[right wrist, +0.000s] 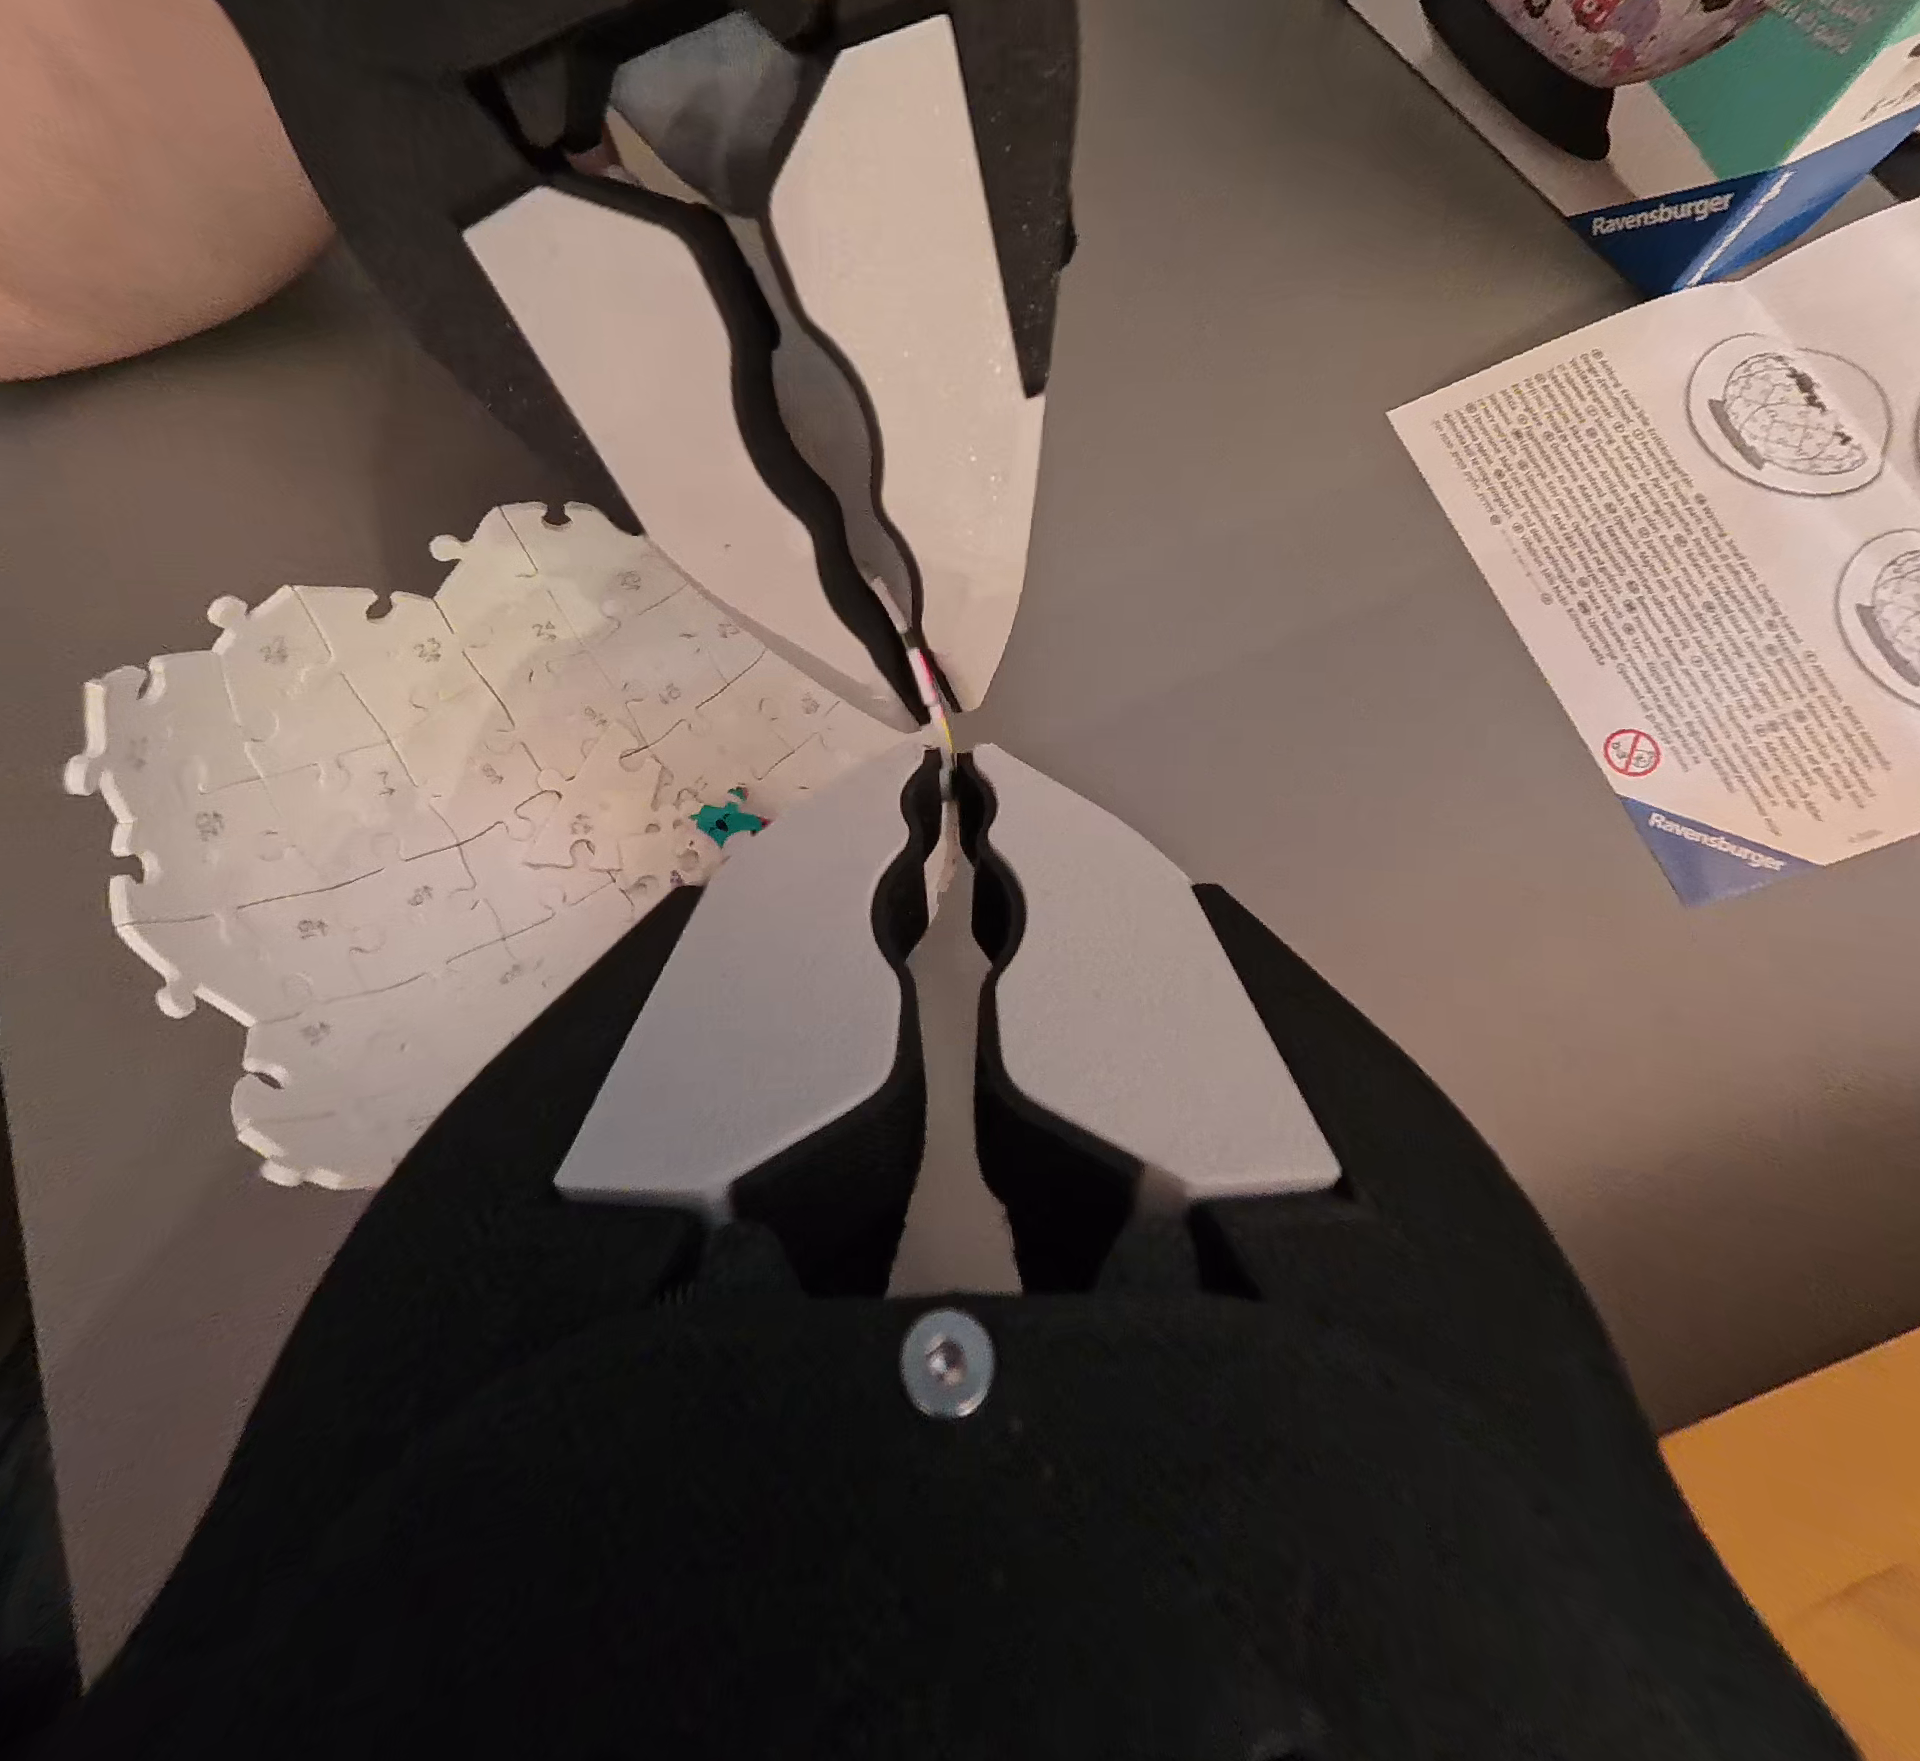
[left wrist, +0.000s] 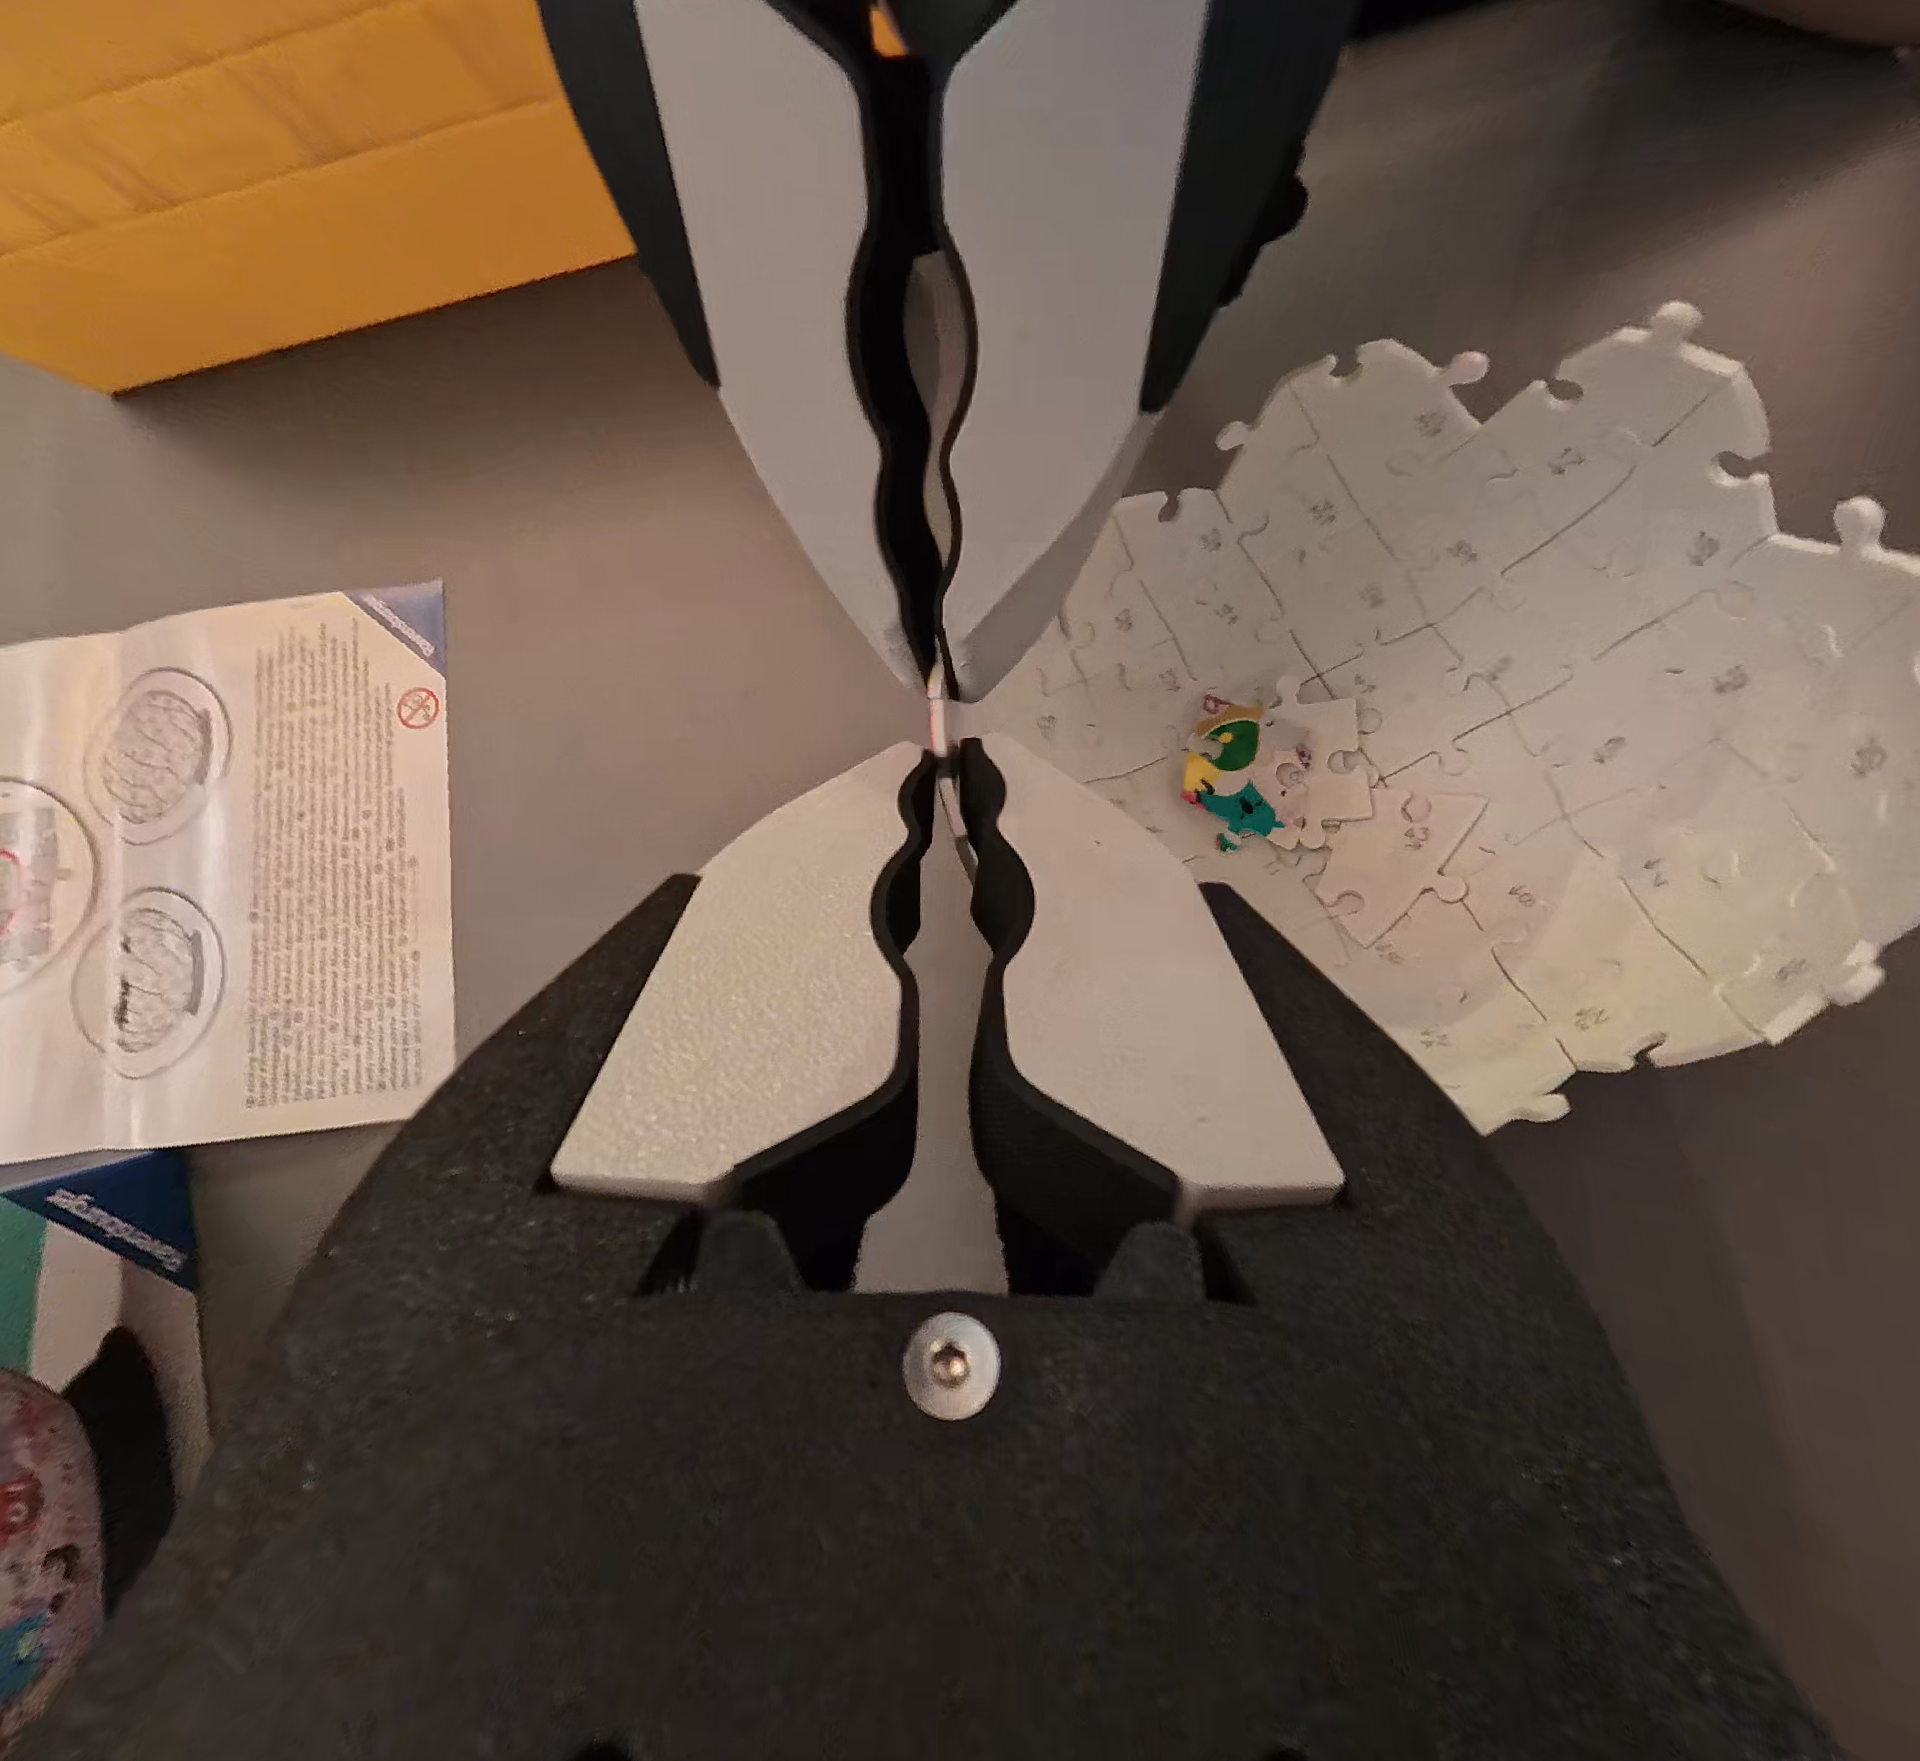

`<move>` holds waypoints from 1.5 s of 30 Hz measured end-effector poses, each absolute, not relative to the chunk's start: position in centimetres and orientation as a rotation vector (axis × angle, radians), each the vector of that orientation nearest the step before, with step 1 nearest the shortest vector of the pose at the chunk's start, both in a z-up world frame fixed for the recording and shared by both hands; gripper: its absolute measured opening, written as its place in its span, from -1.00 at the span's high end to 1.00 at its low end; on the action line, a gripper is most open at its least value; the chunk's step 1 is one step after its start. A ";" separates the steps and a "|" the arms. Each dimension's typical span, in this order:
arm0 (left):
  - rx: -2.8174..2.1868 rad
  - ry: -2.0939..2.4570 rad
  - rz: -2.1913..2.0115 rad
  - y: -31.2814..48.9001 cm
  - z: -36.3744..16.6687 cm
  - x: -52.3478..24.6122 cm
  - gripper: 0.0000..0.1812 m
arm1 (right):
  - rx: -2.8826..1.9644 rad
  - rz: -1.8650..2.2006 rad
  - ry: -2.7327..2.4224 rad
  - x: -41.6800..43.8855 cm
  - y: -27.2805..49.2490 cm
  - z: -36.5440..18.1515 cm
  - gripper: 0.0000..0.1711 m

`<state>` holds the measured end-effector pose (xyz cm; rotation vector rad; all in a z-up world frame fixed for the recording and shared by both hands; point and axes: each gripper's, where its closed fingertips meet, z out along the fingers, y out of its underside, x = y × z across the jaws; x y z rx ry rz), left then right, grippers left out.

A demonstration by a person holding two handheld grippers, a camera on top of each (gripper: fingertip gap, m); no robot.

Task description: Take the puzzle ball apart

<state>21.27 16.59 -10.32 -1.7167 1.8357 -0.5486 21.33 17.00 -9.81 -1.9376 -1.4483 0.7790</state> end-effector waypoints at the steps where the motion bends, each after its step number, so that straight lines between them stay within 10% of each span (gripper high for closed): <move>1: -1.733 1.824 -0.549 16.7 -10.3 21.3 0.95 | -1.940 0.776 -1.447 21.4 17.1 -9.8 0.96; 28: -1.842 1.683 -0.630 18.5 -10.2 20.6 0.97 | -1.806 0.729 -1.468 21.9 17.3 -8.2 0.96; 36: -1.855 1.699 -0.607 18.6 -10.4 20.2 0.94 | -1.811 0.450 -0.974 33.7 21.4 0.6 0.97; 45: -1.850 1.661 -0.623 18.9 -9.6 20.2 0.73 | -2.503 0.422 -0.626 43.6 28.9 -10.8 0.96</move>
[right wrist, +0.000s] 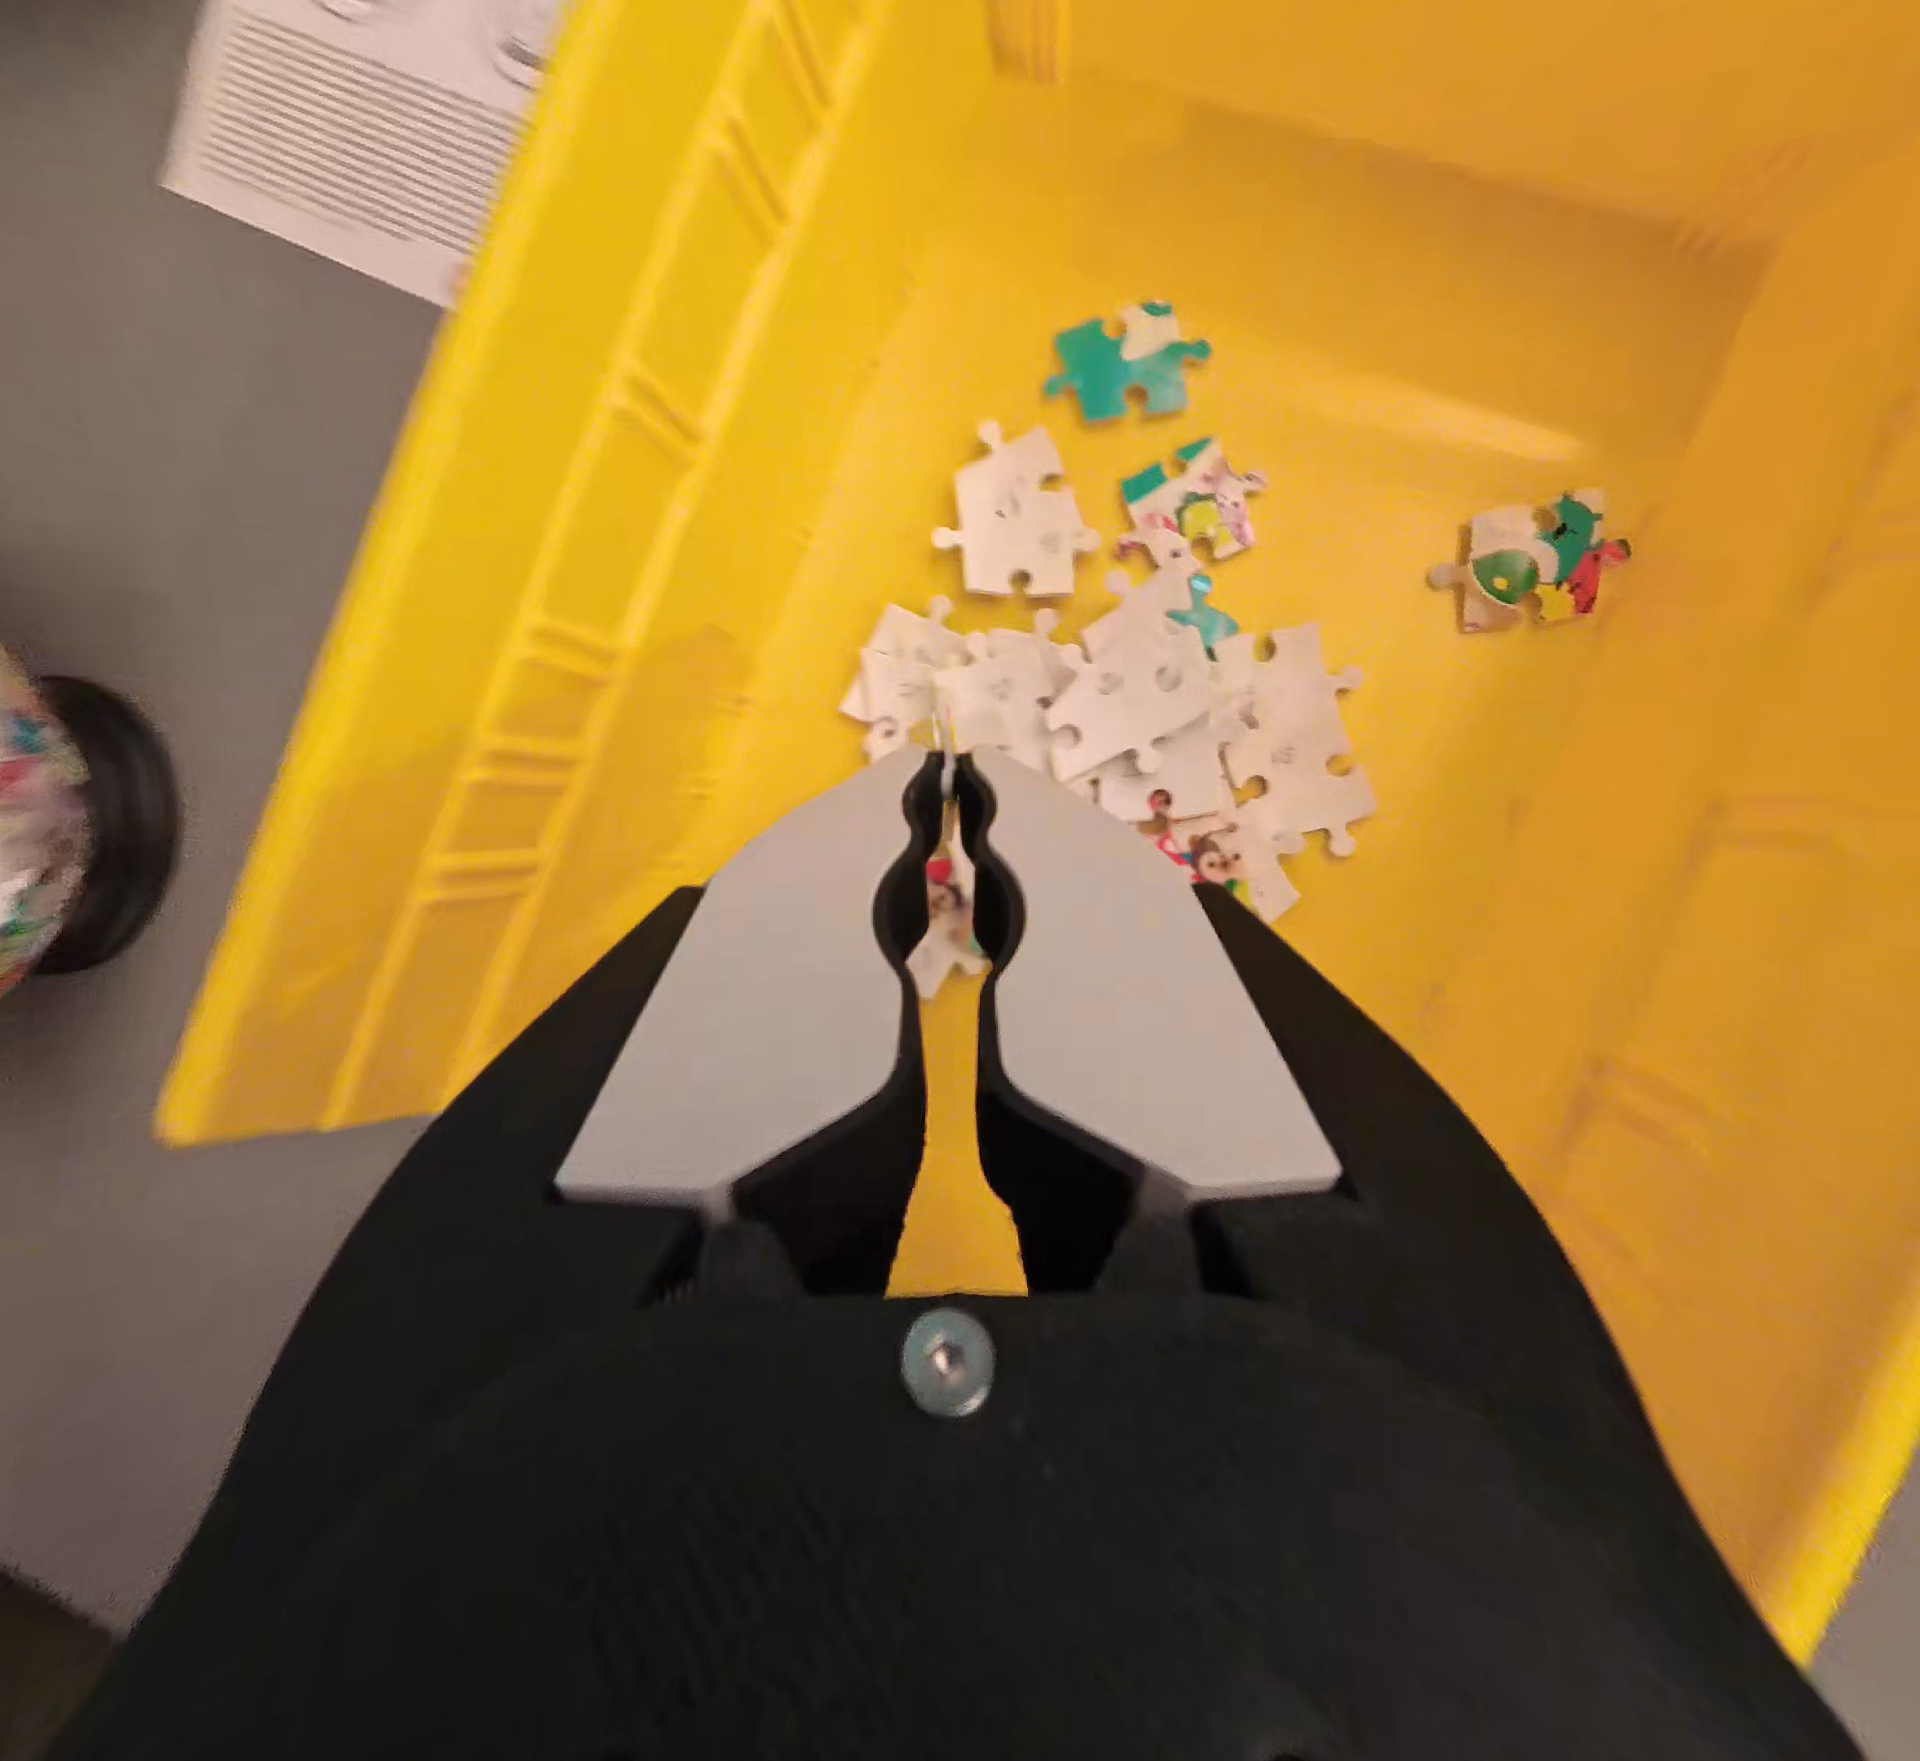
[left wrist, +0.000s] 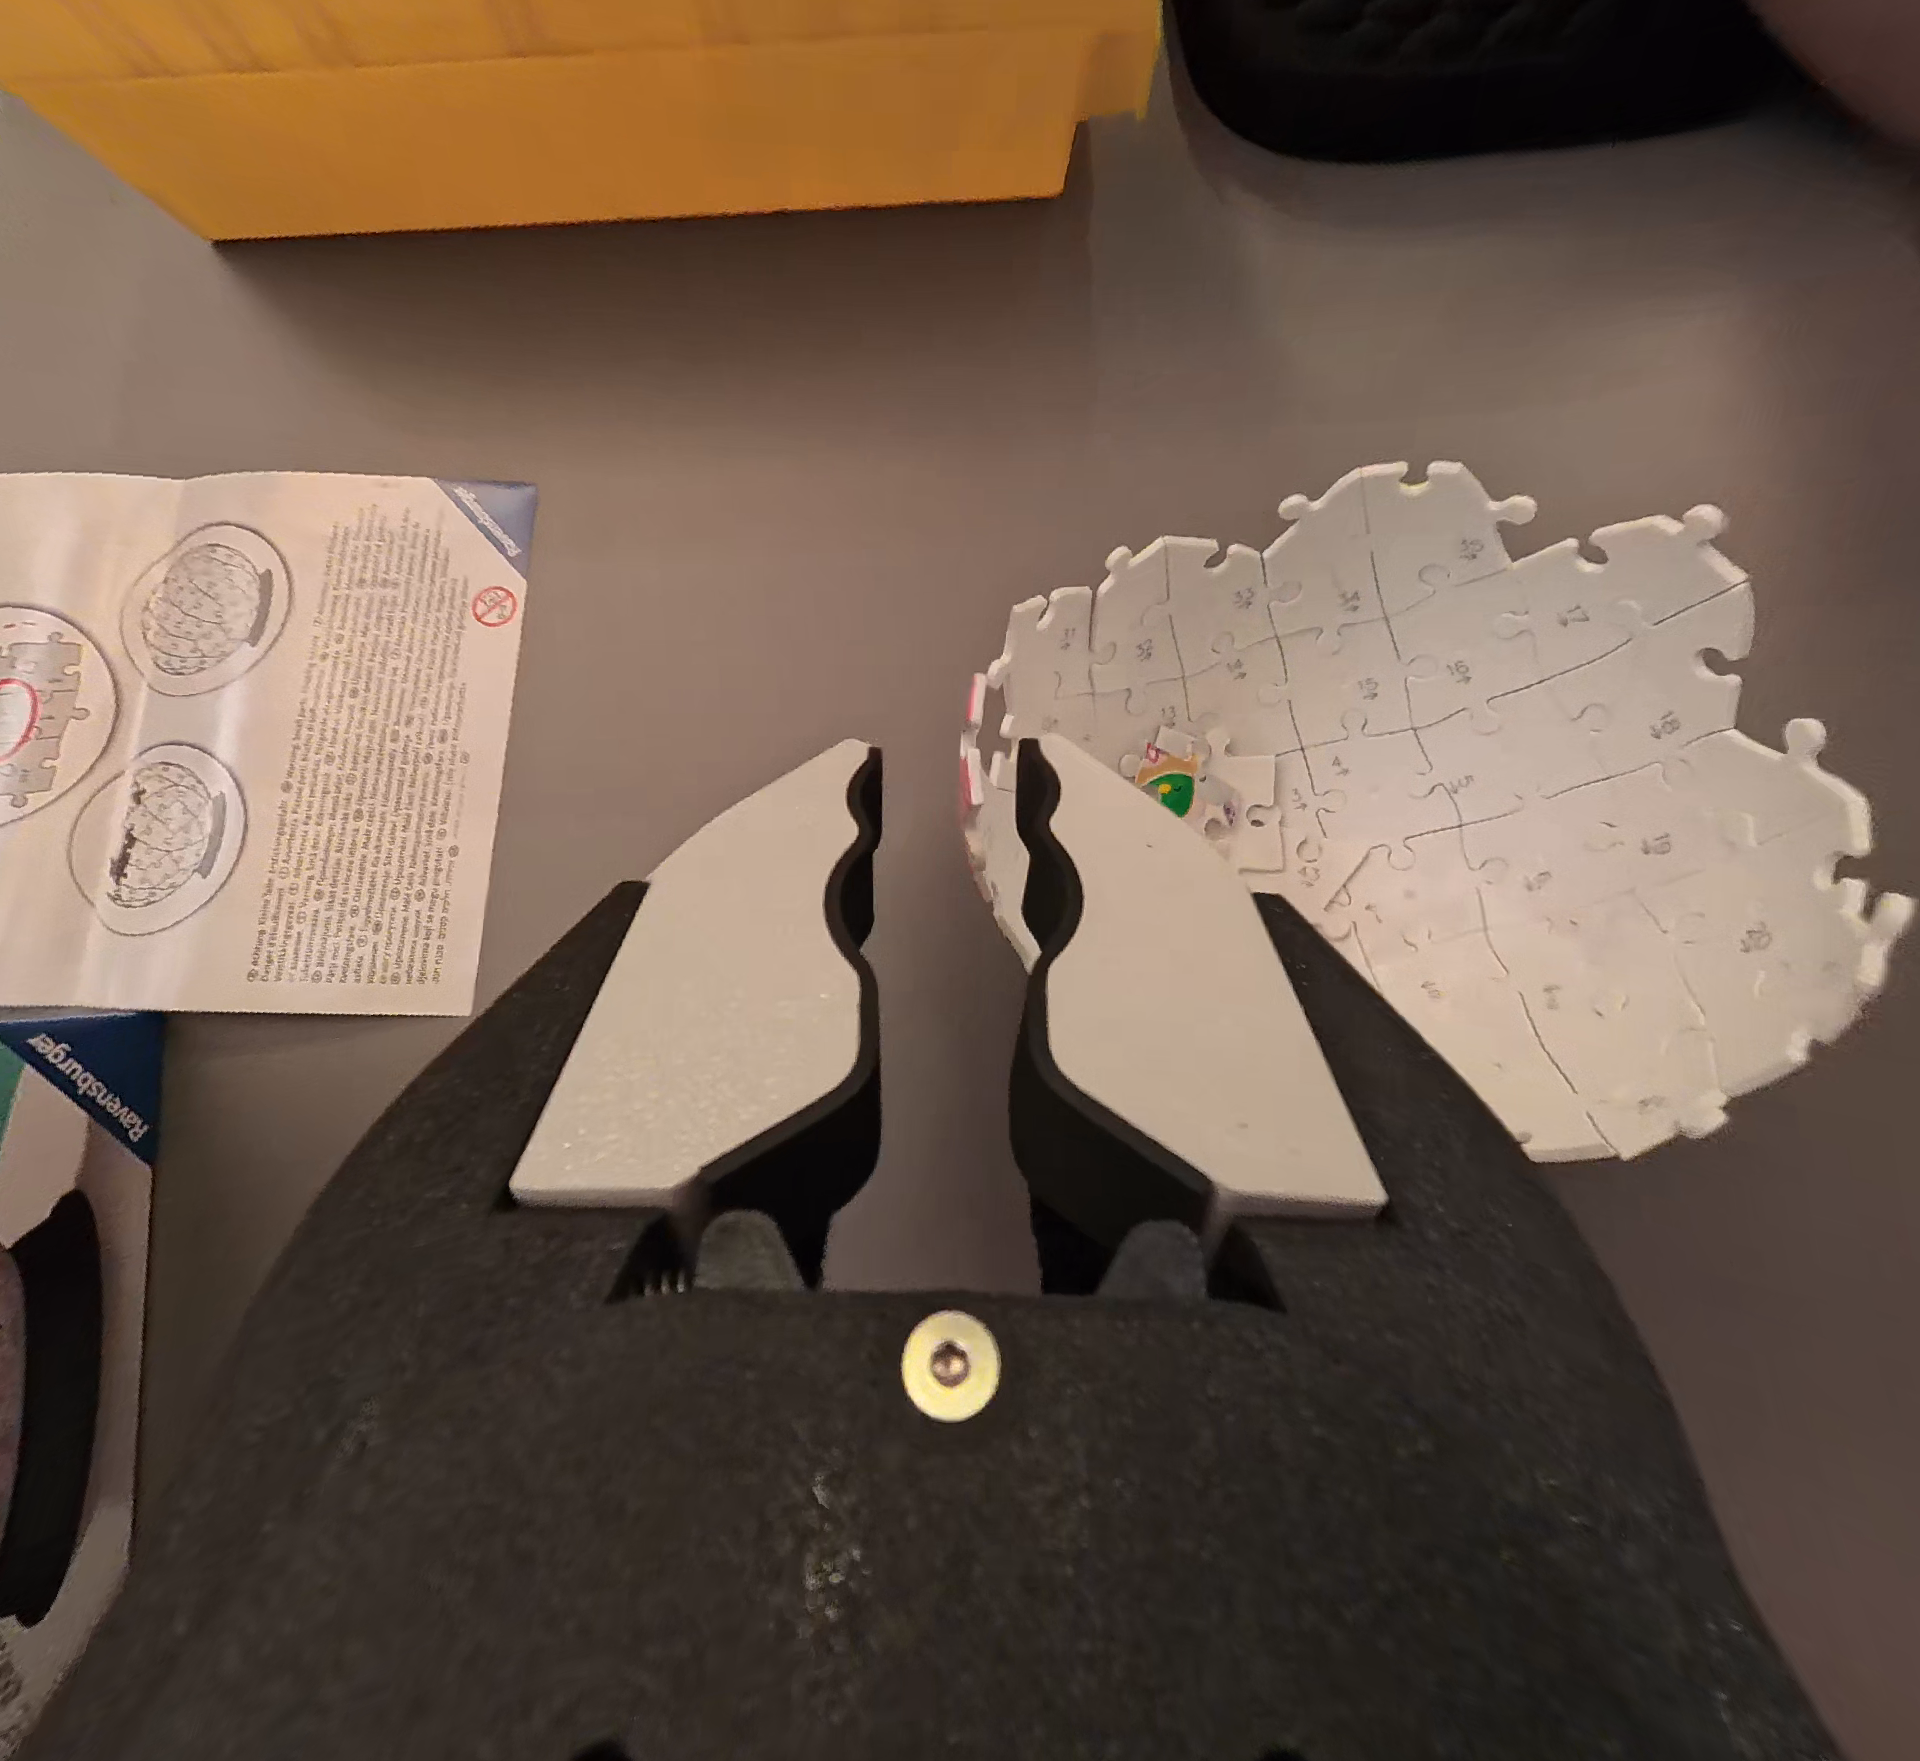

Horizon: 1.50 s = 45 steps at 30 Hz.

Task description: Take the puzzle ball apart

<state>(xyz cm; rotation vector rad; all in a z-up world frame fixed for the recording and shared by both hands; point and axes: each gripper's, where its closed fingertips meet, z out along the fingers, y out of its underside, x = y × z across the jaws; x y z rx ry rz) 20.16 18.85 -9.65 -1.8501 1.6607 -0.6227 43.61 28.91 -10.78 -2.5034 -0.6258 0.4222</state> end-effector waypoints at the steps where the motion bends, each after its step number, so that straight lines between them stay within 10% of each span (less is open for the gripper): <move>1: -1.843 1.646 -0.636 18.9 -9.2 20.2 0.73 | -2.517 0.366 -0.620 44.0 29.3 -11.4 0.94; 8: -1.791 1.533 -0.628 19.6 -5.4 18.8 0.70 | -2.212 0.193 -0.551 45.0 29.9 -5.5 0.72; 14: -1.832 1.479 -0.577 19.6 -4.2 16.3 0.70 | -1.511 0.671 -1.069 27.7 20.6 4.0 0.68; 25: -1.986 1.389 -0.752 17.7 -6.2 15.9 0.66 | -1.693 0.615 -1.591 18.5 19.1 -8.2 0.75; 45: -2.059 1.426 -0.787 18.0 -10.0 18.2 0.73 | -1.930 0.890 -1.444 19.1 18.9 -9.0 0.96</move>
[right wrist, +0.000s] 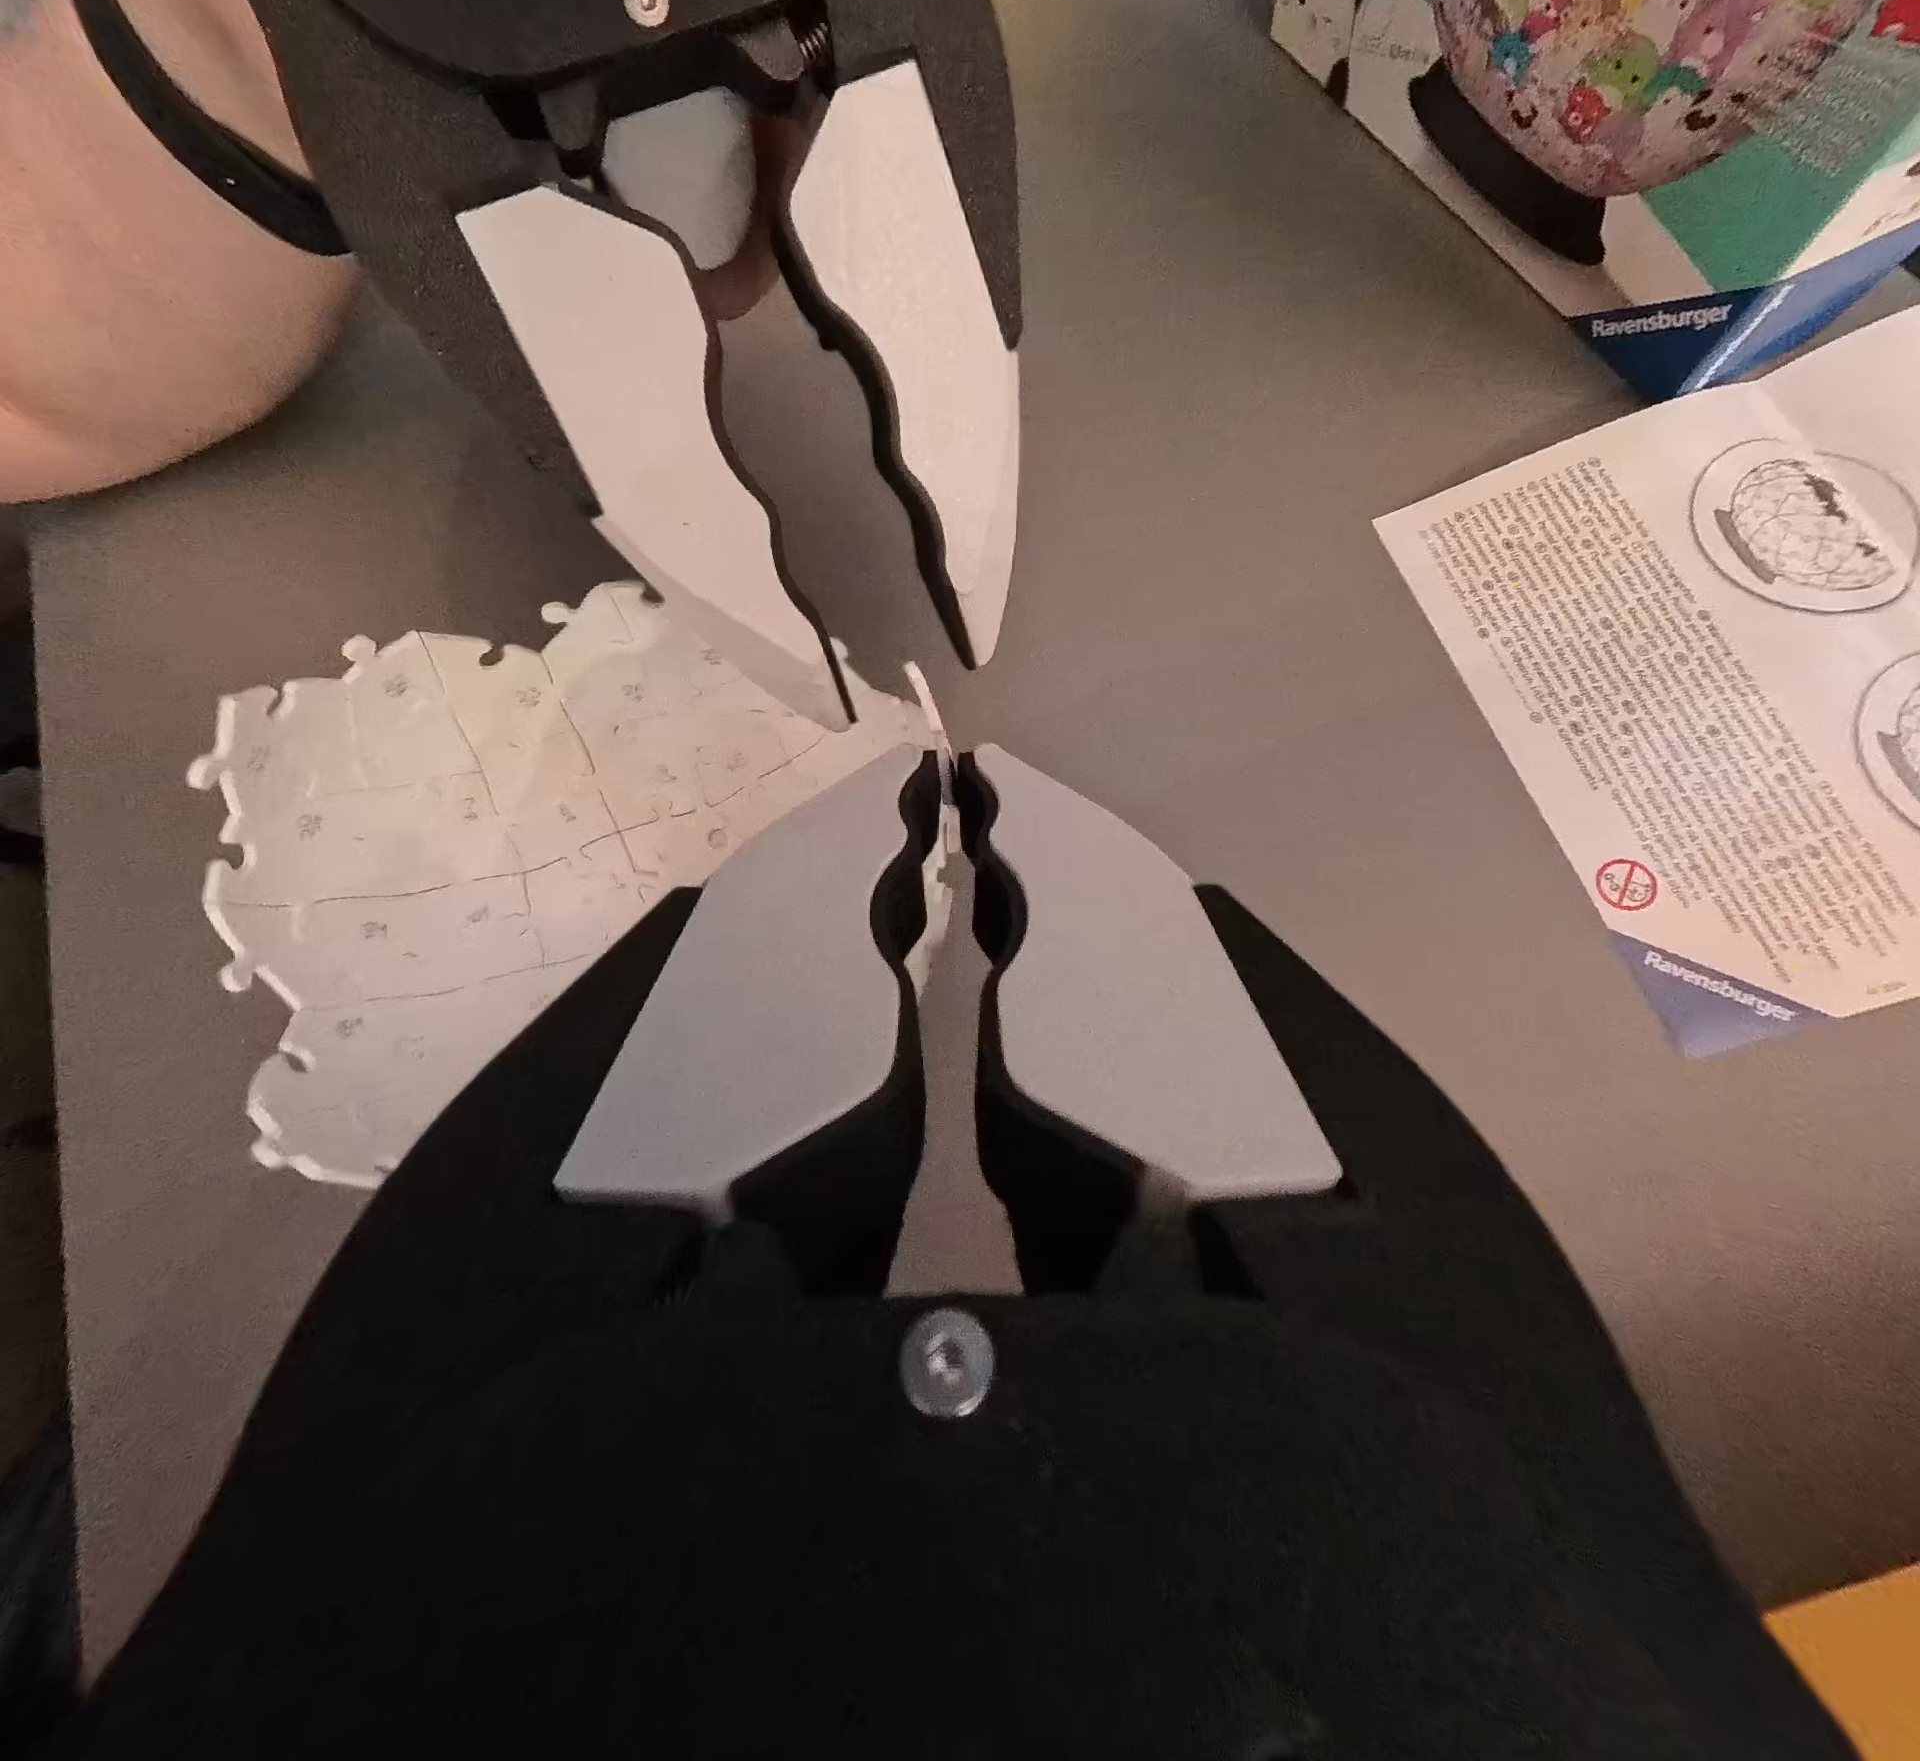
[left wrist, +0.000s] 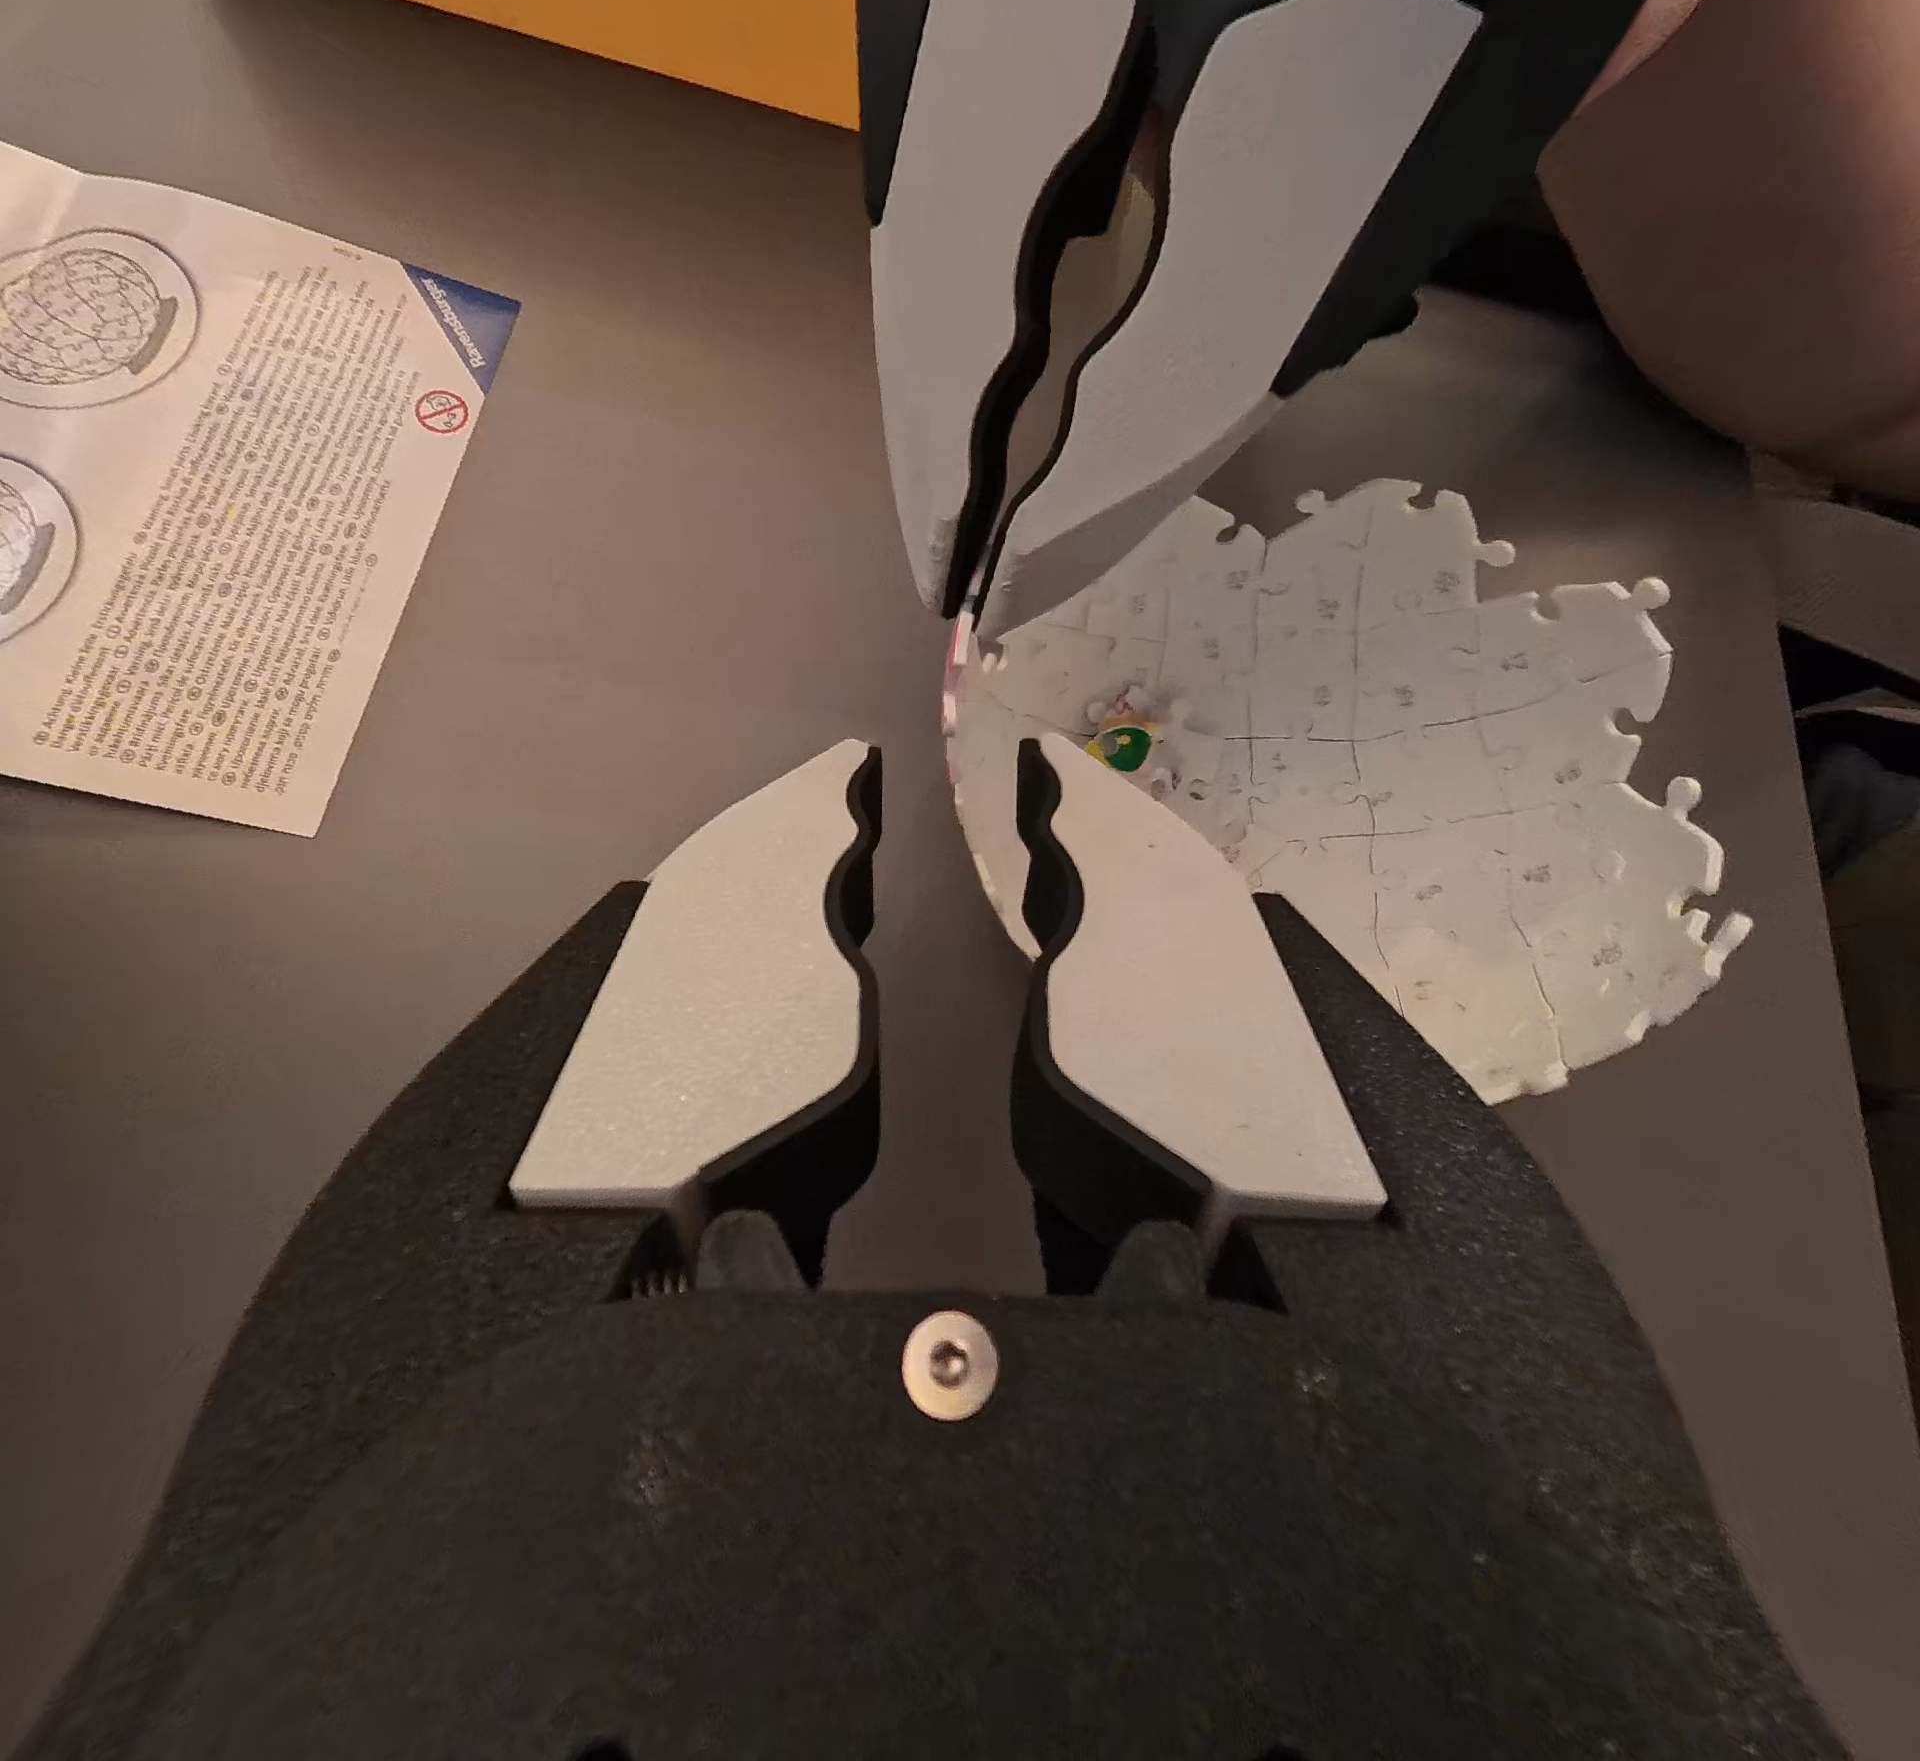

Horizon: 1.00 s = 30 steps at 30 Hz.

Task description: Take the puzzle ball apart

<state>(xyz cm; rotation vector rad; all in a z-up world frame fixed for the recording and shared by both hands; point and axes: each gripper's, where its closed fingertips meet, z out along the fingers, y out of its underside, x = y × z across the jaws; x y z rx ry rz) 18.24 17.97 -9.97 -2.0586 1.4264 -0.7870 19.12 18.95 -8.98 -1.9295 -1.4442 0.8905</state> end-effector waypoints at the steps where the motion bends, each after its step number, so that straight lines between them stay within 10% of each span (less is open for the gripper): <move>1: -2.062 1.433 -0.788 17.9 -10.0 18.3 0.73 | -1.947 0.911 -1.438 19.2 18.9 -9.0 0.96; 19: -1.984 1.634 -0.698 16.2 -11.2 18.9 0.77 | -2.216 1.635 -1.308 20.4 14.0 -7.5 0.97; 30: -1.946 1.486 -0.785 17.4 -8.3 18.3 0.75 | -1.913 0.890 -1.071 28.1 21.5 -1.8 0.97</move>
